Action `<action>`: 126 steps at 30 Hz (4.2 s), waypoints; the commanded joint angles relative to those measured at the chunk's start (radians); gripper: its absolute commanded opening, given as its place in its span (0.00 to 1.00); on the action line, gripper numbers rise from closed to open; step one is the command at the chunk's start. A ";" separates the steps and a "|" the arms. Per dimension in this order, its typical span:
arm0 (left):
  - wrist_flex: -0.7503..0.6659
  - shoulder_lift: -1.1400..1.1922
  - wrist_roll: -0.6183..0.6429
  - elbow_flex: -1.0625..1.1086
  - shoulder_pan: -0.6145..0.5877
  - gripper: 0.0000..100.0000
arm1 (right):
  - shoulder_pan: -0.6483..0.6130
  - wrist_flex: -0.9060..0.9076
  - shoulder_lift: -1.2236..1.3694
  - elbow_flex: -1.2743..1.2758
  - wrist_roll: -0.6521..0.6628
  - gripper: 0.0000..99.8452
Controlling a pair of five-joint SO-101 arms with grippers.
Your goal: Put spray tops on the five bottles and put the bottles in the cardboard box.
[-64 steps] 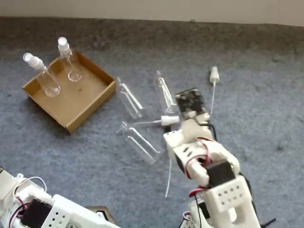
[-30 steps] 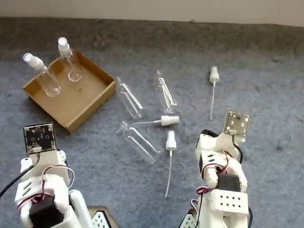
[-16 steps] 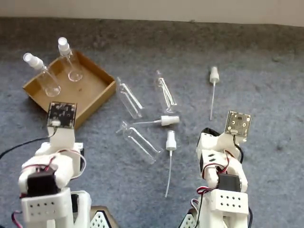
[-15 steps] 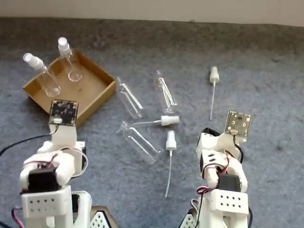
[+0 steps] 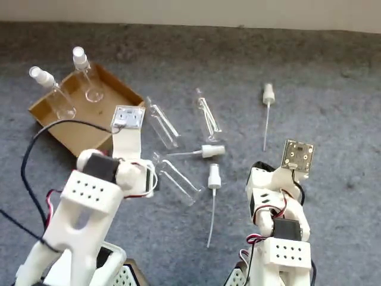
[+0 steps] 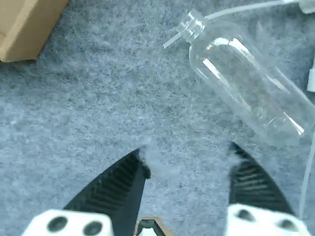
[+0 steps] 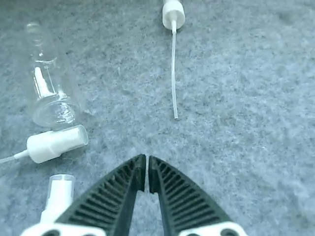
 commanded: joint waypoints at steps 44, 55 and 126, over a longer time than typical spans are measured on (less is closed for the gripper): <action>0.149 1.106 0.735 -0.714 0.136 0.21 | -0.028 -0.027 -0.015 0.013 -0.005 0.00; 0.272 1.099 0.471 -0.723 0.133 0.19 | -0.028 -0.027 -0.015 0.015 -0.005 0.00; 0.224 1.096 -0.373 -0.782 -0.151 0.07 | -0.028 -0.027 -0.015 0.015 -0.005 0.00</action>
